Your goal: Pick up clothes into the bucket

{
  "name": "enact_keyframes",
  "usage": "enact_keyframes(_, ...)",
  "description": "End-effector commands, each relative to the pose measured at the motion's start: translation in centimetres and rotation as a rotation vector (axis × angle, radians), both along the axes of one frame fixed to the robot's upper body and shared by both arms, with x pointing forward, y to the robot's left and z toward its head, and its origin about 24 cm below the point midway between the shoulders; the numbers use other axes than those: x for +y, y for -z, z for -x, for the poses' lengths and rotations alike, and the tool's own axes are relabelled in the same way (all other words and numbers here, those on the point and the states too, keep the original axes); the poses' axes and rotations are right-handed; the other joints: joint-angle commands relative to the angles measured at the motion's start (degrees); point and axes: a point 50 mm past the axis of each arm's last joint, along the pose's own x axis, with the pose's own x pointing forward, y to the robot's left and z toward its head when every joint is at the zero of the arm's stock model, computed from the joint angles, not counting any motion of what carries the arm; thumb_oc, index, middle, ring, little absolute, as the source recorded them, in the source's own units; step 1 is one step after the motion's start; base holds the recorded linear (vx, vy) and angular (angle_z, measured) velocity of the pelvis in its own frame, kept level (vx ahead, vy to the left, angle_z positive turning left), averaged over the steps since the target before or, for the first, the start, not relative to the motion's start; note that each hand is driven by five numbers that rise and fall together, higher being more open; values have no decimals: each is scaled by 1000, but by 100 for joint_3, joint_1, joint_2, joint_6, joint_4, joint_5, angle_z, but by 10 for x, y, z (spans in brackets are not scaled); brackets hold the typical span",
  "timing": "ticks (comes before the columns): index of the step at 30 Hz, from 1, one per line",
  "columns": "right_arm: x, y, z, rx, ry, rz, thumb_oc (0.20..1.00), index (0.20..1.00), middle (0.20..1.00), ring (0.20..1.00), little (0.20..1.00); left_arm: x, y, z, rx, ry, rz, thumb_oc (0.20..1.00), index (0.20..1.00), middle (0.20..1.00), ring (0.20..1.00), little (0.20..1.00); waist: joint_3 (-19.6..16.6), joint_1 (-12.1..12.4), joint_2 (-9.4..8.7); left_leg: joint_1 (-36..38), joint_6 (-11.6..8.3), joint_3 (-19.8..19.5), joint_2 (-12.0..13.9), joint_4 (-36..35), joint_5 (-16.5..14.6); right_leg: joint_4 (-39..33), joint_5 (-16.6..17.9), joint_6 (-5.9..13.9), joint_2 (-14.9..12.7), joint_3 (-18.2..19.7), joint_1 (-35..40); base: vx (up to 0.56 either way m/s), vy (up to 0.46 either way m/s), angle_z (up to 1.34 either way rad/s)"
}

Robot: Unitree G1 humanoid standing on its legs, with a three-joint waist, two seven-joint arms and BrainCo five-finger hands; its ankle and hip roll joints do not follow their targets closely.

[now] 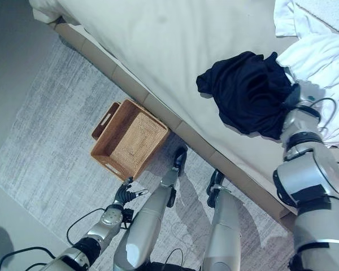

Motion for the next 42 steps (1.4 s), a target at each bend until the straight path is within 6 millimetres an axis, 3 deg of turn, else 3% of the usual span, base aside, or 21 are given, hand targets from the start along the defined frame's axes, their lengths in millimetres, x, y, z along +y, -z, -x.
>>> enact_keyframes(1,-45,-25,33,-138,140,-9,1000,1000,1000,1000,1000,-9,5,7,2,3,27,1000,1000,1000,1000,1000,-45,-94,99,-200,110,22,-111,698,-513,-804,846,306,-102,228,200,-80,47,2)
enact_keyframes(6,-30,-45,24,-350,36,-41,1000,1000,1000,1000,1000,-4,5,8,-4,-39,27,1000,1000,1000,1000,1000,-45,-191,26,-200,111,90,-77,673,-519,-874,893,330,-72,301,161,-19,30,-6)
enact_keyframes(8,-1,-56,15,-542,-116,-7,1000,1000,1000,1000,1000,-1,2,7,-32,-70,29,1000,1000,1000,1000,1000,-45,-312,-48,-171,114,155,-40,623,-529,-946,926,359,-30,374,150,0,44,-4)
enact_keyframes(10,17,-68,18,-676,-222,14,1000,1000,1000,1000,1000,3,1,8,-47,-88,21,1000,1000,1000,1000,1000,-45,-407,-91,-160,114,185,-19,623,-553,-975,926,371,-19,425,141,10,18,-15)
enact_keyframes(12,20,-75,23,-791,-241,-17,1000,1000,1000,1000,1000,3,2,9,-49,-96,15,1000,1000,1000,1000,1000,-45,-467,-102,-149,116,192,-19,628,-581,-985,911,381,-24,448,159,9,-5,-23)
enact_keyframes(20,27,-92,39,-1340,-275,-480,1000,1000,1000,1000,1000,7,5,13,-35,-127,6,1000,1000,1000,1000,1000,-45,-583,-134,15,107,321,58,435,-592,-1172,933,420,52,566,242,15,-3,-12)
enact_keyframes(24,24,-106,46,-1458,-250,-500,1000,1000,1000,1000,1000,7,5,11,-32,-131,2,1000,1000,1000,1000,1000,-45,-604,-54,206,67,323,91,158,-498,-1317,945,428,82,568,364,18,-25,-8)
enact_keyframes(28,0,-112,50,-1364,-146,-425,1000,1000,1000,1000,1000,5,2,9,-49,-108,2,1000,1000,1000,1000,1000,-45,-579,47,396,-18,275,156,-244,-267,-1427,959,424,88,502,468,3,-35,-3)
enact_keyframes(30,-7,-110,41,-1184,-131,-373,1000,1000,1000,1000,1000,4,1,7,-55,-96,6,1000,1000,1000,1000,1000,-45,-571,62,489,-34,283,211,-445,-159,-1472,987,420,115,484,486,-4,-42,0)
enact_keyframes(36,2,-96,12,-733,-143,-242,1000,1000,1000,1000,1000,-3,0,3,-52,-66,25,1000,1000,1000,1000,1000,-45,-548,65,523,-67,290,280,-602,-18,-1470,1024,366,189,478,417,4,-59,-4)
enact_keyframes(42,7,-86,2,-586,-110,-219,1000,1000,1000,1000,1000,-17,-4,-2,-64,-19,55,1000,1000,1000,1000,1000,-45,-505,235,480,-89,264,285,-666,60,-1339,984,334,192,464,259,12,-41,1)
